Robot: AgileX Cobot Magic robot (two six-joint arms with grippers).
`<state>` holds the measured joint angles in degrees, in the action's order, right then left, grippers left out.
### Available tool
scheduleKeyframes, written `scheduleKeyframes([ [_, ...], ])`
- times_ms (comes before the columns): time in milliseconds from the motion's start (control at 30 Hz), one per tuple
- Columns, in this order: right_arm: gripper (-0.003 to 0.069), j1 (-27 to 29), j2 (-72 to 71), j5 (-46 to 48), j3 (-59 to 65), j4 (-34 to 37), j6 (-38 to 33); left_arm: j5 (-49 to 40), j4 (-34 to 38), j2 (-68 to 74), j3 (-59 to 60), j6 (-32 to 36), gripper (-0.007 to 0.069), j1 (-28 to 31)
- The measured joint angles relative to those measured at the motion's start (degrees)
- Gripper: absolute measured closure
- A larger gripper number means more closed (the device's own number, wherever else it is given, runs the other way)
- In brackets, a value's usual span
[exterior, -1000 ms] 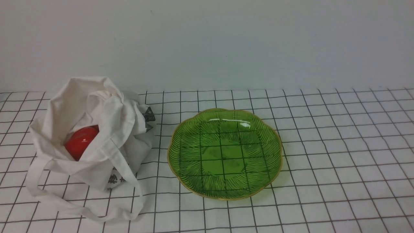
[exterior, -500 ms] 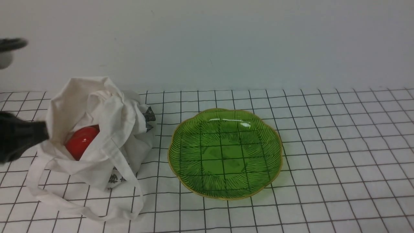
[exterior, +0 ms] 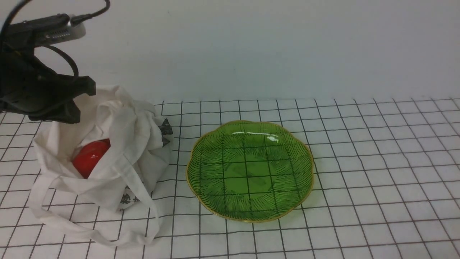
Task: Take vegetables from bag on white checkered tablecloth place on plate.
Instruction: 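Reach into the bag and grasp the red bell pepper with the left gripper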
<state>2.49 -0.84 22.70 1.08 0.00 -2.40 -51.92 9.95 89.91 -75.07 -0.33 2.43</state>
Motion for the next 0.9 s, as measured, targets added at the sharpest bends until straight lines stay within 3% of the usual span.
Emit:
scheduleKeyframes([
  [167,0.0675,0.0,0.0,0.0,0.0,0.0,0.0,2.84,-1.28,5.09,-0.06,3.36,0.0616,0.02],
  [300,0.0675,0.0,0.0,0.0,0.0,0.0,0.0,5.83,-1.53,8.49,-0.13,6.73,0.0543,0.02],
  [700,0.0675,0.0,0.0,0.0,0.0,0.0,0.0,9.51,-1.84,15.69,-0.13,7.16,0.0007,0.02],
  [800,0.0675,0.0,0.0,0.0,0.0,0.0,0.0,10.26,-2.59,17.14,-0.26,7.02,-0.0052,0.02],
  [900,0.0675,0.0,0.0,0.0,0.0,0.0,0.0,10.46,-3.65,18.16,-0.41,6.3,-0.0058,0.02],
])
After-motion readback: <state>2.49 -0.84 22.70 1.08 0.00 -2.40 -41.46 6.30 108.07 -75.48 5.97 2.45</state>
